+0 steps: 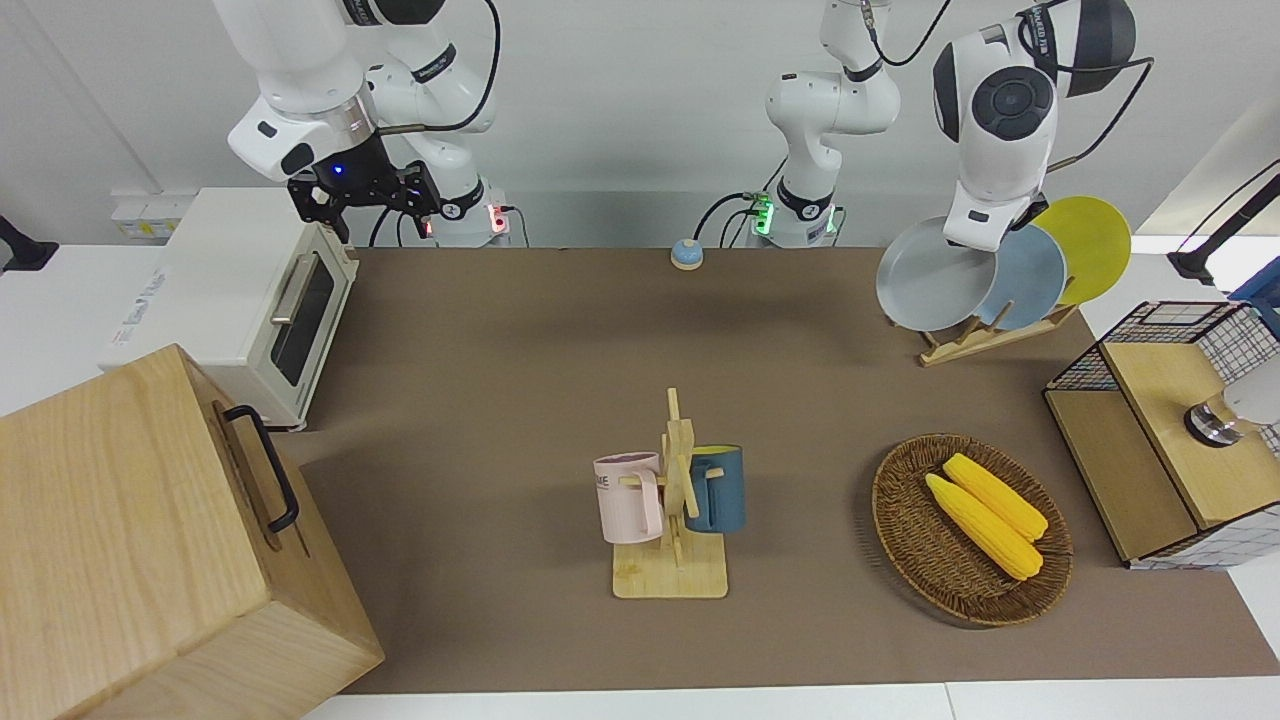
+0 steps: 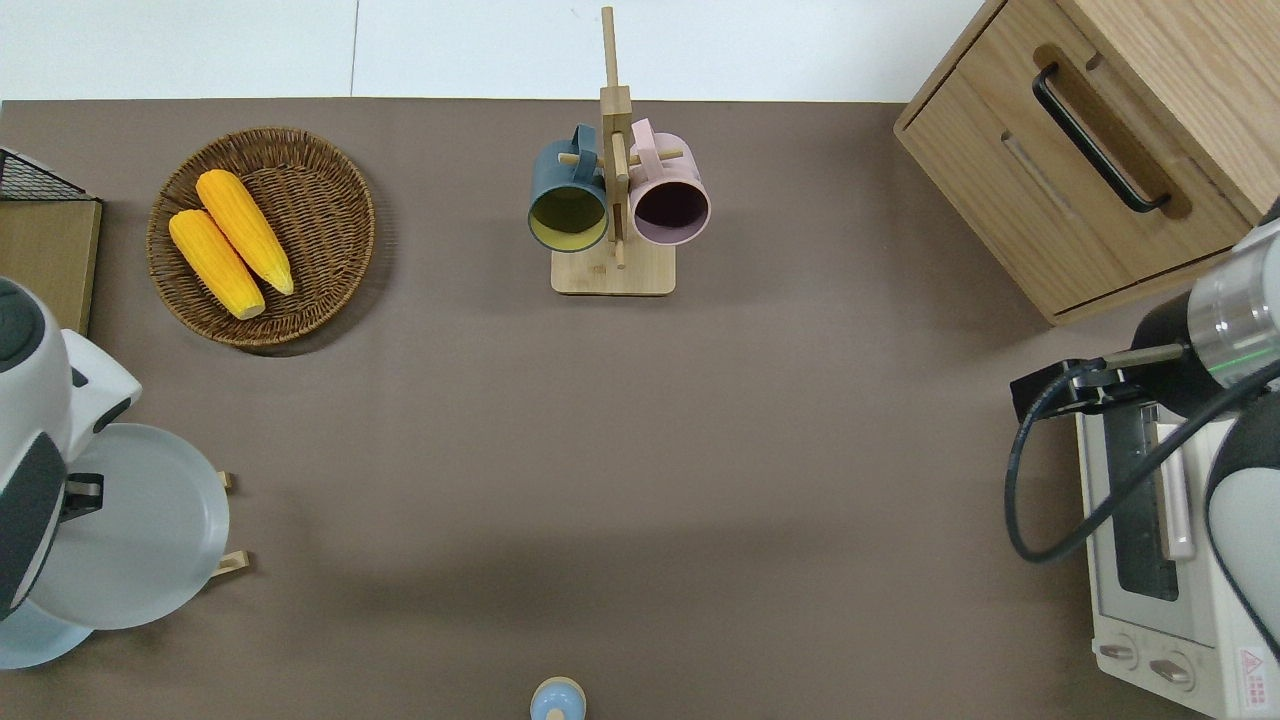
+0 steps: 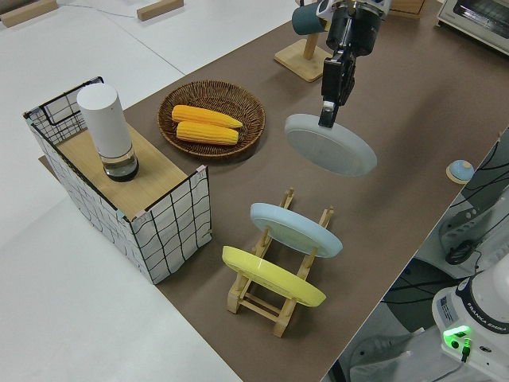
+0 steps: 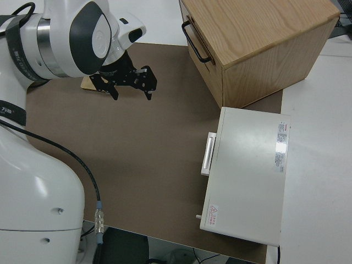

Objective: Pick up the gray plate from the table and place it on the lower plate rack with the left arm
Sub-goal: 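Lower the upright plate into the lower slot of the wooden rack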

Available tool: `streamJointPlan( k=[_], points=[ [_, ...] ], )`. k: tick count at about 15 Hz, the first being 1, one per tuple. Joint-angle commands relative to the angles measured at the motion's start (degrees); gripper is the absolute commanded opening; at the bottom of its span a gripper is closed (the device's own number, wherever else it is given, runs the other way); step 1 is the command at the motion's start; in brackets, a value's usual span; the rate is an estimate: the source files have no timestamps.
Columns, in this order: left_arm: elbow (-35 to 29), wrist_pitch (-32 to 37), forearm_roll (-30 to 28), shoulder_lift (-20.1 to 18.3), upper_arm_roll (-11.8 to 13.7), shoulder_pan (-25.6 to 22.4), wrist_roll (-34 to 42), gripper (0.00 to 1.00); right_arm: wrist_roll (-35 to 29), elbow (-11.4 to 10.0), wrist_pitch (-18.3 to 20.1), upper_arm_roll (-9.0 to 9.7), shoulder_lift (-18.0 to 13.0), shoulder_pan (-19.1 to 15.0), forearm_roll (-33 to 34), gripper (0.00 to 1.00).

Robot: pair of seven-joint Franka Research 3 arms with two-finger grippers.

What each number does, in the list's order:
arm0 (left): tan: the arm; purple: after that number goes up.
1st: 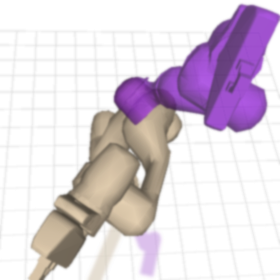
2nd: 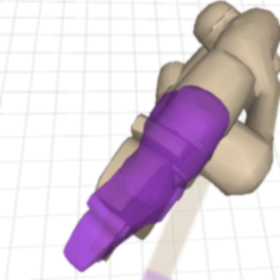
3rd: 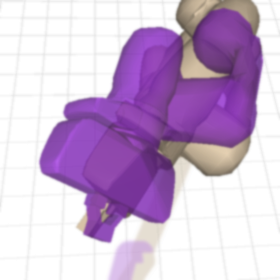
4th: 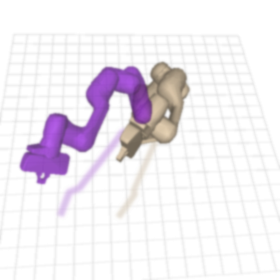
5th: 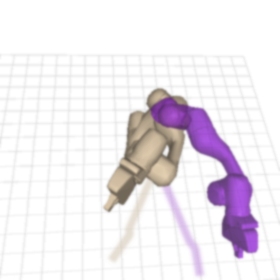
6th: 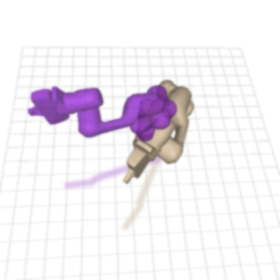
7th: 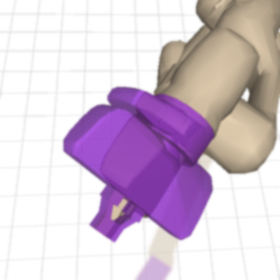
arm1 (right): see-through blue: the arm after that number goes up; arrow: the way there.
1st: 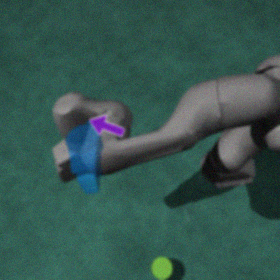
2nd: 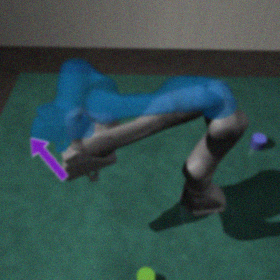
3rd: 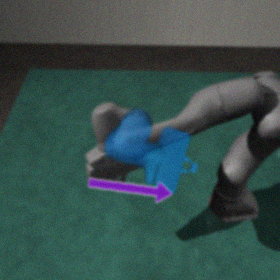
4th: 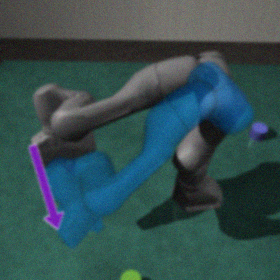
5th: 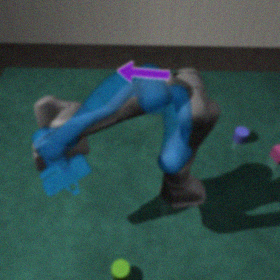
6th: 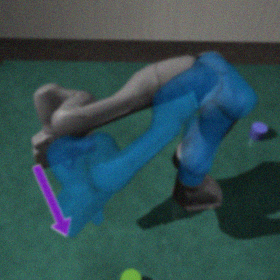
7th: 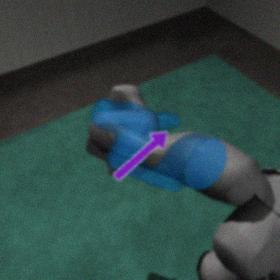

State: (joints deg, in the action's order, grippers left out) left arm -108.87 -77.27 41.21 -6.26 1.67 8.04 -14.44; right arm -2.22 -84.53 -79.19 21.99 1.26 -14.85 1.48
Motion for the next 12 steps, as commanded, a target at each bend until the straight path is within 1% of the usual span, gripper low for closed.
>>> streamJointPlan(
  k=[1,6,9,12],
  points=[
    [-0.3,2.0,2.9,0.2,-0.2,0.7,-6.7,0.00,-0.7,0.4,0.6,1.21,-0.1,-1.3,0.3,0.983],
    [-2.8,1.5,4.0,0.6,-0.3,0.8,-13.1,0.00,-0.7,0.4,0.6,1.13,-0.1,-1.3,0.4,0.983],
    [-5.6,-0.5,4.4,1.0,-0.3,0.9,-16.5,0.00,-0.7,0.4,0.6,1.21,-0.1,-1.3,0.4,0.983],
    [-7.9,-2.6,4.4,2.6,-0.3,1.5,-20.1,0.00,-0.7,0.4,0.6,1.13,-0.1,-1.3,0.4,0.983]
  ],
)
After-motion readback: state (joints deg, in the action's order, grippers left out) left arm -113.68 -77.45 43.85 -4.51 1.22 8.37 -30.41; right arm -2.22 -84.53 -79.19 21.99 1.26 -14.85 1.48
